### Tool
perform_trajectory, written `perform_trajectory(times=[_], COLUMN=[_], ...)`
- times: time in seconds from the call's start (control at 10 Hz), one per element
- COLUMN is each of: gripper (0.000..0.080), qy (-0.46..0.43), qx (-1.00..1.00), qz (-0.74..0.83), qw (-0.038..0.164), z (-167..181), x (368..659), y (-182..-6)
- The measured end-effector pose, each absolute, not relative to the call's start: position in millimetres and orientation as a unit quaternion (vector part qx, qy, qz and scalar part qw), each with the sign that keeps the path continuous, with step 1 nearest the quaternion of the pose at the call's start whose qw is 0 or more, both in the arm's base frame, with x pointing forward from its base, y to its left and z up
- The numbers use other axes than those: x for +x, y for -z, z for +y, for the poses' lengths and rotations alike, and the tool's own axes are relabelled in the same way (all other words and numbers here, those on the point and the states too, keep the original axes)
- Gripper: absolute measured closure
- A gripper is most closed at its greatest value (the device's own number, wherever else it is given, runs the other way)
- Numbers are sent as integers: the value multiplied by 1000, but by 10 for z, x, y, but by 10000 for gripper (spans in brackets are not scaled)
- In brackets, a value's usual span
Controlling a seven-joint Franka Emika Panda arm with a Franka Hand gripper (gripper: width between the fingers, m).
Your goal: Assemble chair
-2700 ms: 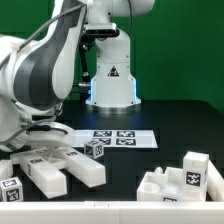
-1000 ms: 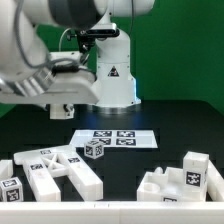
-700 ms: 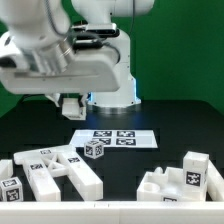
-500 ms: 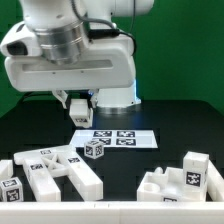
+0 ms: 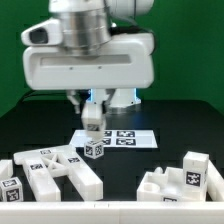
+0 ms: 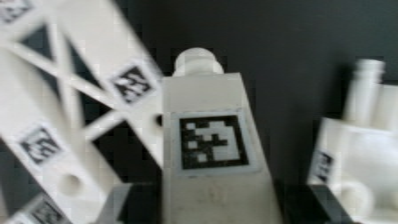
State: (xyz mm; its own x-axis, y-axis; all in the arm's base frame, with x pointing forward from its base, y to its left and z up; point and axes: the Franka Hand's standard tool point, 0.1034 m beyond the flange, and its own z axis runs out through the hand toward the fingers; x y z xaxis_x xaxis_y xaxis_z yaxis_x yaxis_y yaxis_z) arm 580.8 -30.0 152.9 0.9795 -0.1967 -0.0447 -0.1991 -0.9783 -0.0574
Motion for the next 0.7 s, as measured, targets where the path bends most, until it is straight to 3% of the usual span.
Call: perform_trajectory(times=[0.2, 0.5, 0.7], gripper=[514, 514, 514], qy=[75, 159, 206], qx=[-993, -983, -975], qz=[91, 89, 89], qw=[20, 4, 7], z=[-257, -261, -11], x=[5939, 5949, 6014], y=[-1616, -1556, -1458])
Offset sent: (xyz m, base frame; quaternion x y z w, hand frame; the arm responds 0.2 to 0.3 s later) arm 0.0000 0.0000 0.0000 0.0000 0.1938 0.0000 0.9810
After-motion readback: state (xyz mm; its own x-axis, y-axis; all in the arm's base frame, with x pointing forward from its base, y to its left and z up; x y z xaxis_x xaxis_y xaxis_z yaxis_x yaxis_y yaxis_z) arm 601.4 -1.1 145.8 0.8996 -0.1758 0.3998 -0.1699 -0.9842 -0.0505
